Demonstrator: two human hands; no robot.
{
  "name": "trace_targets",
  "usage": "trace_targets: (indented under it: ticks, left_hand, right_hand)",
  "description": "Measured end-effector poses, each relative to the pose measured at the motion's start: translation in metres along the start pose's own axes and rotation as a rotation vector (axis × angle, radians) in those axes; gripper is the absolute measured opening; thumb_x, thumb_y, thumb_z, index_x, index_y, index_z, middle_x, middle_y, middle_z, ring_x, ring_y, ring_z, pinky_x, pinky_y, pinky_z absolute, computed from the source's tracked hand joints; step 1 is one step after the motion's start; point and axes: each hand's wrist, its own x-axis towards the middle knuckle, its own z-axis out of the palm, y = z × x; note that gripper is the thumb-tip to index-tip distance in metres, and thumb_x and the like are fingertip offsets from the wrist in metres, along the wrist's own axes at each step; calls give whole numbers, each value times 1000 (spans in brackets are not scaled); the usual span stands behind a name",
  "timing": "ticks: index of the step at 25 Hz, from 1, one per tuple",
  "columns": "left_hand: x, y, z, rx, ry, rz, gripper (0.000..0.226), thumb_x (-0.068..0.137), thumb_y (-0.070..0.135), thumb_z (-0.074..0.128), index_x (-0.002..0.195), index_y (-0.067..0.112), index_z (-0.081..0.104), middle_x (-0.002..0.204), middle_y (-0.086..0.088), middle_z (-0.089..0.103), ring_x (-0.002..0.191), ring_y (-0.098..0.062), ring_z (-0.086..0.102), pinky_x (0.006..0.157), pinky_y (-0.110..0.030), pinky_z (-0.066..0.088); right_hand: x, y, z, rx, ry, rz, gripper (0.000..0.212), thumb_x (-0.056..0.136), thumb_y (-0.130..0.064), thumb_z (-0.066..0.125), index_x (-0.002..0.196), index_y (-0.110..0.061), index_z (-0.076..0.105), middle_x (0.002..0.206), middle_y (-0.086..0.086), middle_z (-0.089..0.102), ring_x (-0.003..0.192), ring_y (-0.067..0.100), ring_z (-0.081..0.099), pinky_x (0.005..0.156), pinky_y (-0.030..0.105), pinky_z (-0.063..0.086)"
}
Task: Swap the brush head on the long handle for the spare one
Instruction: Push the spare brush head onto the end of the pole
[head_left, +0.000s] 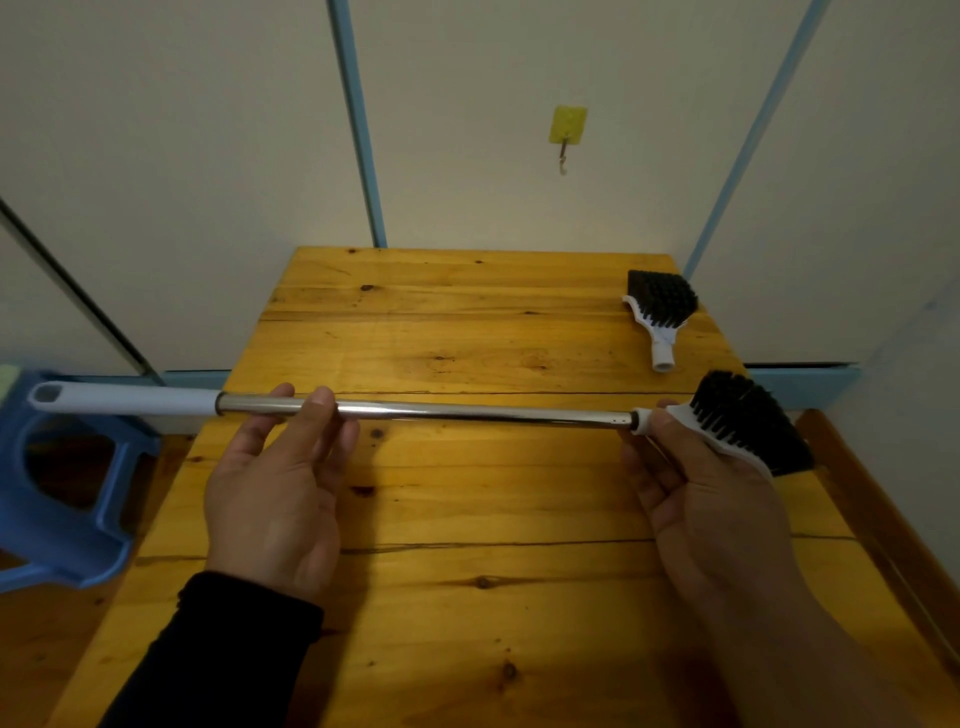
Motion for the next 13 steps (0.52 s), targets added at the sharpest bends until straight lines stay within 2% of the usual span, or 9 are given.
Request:
trace_targets:
  ticks: [3, 7, 11, 13]
  left_hand:
    - [2, 0, 0, -33, 1, 1, 64, 91, 5, 79, 150, 5, 55, 99, -3, 79, 88, -11, 81, 83, -26, 64]
    - [2, -1, 0, -48, 1, 6, 65, 92, 8, 79, 151, 3, 54, 110, -6, 81, 93, -11, 81, 83, -26, 64]
    - [1, 0, -1, -14, -7, 40, 67, 91, 21, 82, 151, 10, 54, 94, 4, 81, 92, -12, 80, 82, -29, 64]
    - [3, -1, -2, -2, -5, 26, 57, 91, 20, 82, 143, 13, 60, 90, 6, 81, 91, -12, 78, 78, -27, 64]
  right_hand:
    - [0, 0, 0, -5, 0, 6, 25, 84, -10, 73, 109, -11, 72, 111, 14, 76, 104, 25, 74, 80, 34, 60]
    - [2, 1, 1, -2, 8, 6, 25, 80, -12, 75, 106, -11, 72, 112, 14, 76, 104, 27, 74, 79, 33, 61]
    - [1, 1, 1, -7, 6, 2, 22, 81, -11, 74, 104, -10, 73, 107, 13, 77, 101, 25, 75, 81, 35, 60]
    - [0, 1, 1, -15, 4, 6, 17, 87, -10, 72, 104, -10, 73, 106, 12, 77, 100, 24, 75, 80, 34, 60]
